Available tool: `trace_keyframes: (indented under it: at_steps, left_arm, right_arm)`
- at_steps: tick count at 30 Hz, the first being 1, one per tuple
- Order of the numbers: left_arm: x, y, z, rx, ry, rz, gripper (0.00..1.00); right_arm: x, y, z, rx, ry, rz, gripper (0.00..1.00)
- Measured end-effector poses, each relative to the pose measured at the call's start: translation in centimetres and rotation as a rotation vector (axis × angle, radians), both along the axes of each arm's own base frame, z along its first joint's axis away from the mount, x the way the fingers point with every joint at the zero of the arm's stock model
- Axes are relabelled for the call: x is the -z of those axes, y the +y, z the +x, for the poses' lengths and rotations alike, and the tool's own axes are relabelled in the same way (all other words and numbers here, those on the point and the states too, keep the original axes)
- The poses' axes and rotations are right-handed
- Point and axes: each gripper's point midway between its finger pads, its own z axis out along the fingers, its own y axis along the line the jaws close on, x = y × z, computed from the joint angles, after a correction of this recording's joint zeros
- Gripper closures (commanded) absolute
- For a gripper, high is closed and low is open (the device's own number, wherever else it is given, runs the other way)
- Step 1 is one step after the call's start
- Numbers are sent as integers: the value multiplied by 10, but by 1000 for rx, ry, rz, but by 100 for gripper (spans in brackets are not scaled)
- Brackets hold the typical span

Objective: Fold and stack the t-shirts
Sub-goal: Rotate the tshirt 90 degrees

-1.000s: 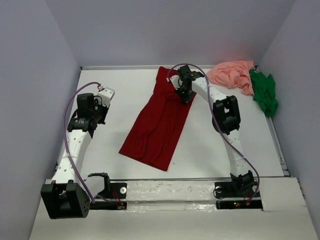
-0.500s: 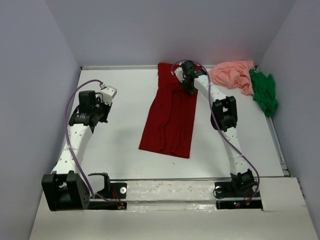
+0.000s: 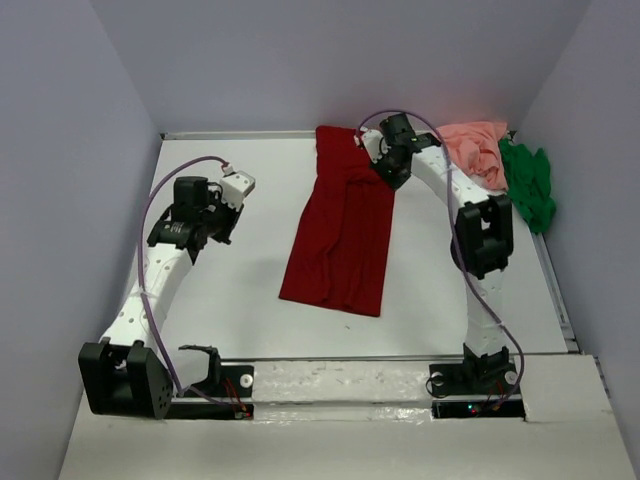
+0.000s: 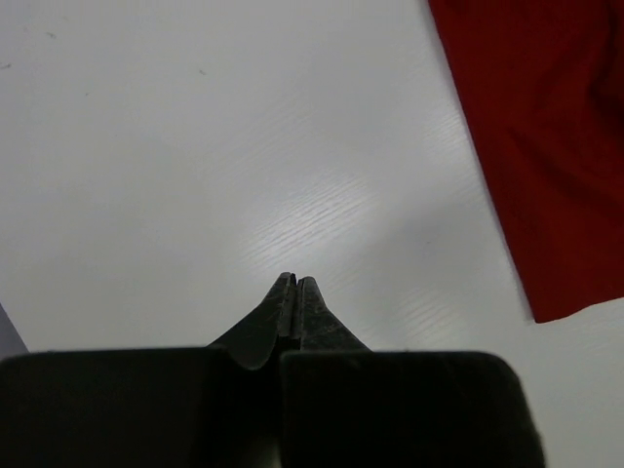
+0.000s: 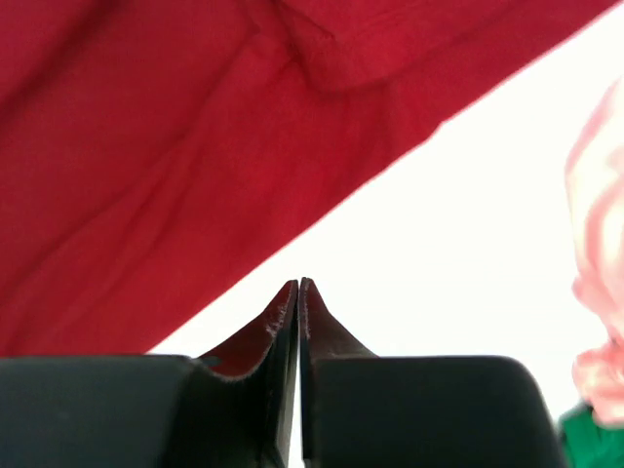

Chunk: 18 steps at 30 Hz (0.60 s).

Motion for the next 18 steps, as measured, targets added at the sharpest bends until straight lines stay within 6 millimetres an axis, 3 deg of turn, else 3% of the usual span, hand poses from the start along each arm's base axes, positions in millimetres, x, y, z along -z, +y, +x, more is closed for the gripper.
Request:
trace_keyframes:
  at_steps: [2,3,5,8,11,12,13,16,18]
  left_arm:
    - [1,-19,-5,71,5,0,100]
    - [1,-26,-7,96,6,-1,100]
    - [3,-46,-14,183,15,-2,99]
    - [8,-70,-22,291,40,-8,100]
    - [21,-92,-29,396,104,-7,98]
    - [29,-99,-31,431,132,-2,96]
    - [34,-103,-32,454,153,4,93]
    - [51,-113,-37,513,209,17,93]
    - [56,-116,-40,537,226,23,86]
  right_arm:
    - [-36,4,-19,-13,-26,68,92]
    - [-52,5,-29,-18,-40,97,100]
    - [-93,7,-54,-33,-88,171,100]
    - [-119,5,-87,-51,-110,231,100]
    - [-104,5,-121,-64,-28,266,100]
    - [-92,5,-130,-65,17,269,94]
    - [-76,7,-141,-65,79,277,79]
    - [-38,5,-173,-54,237,280,78]
    - [-19,2,-198,-45,337,279,86]
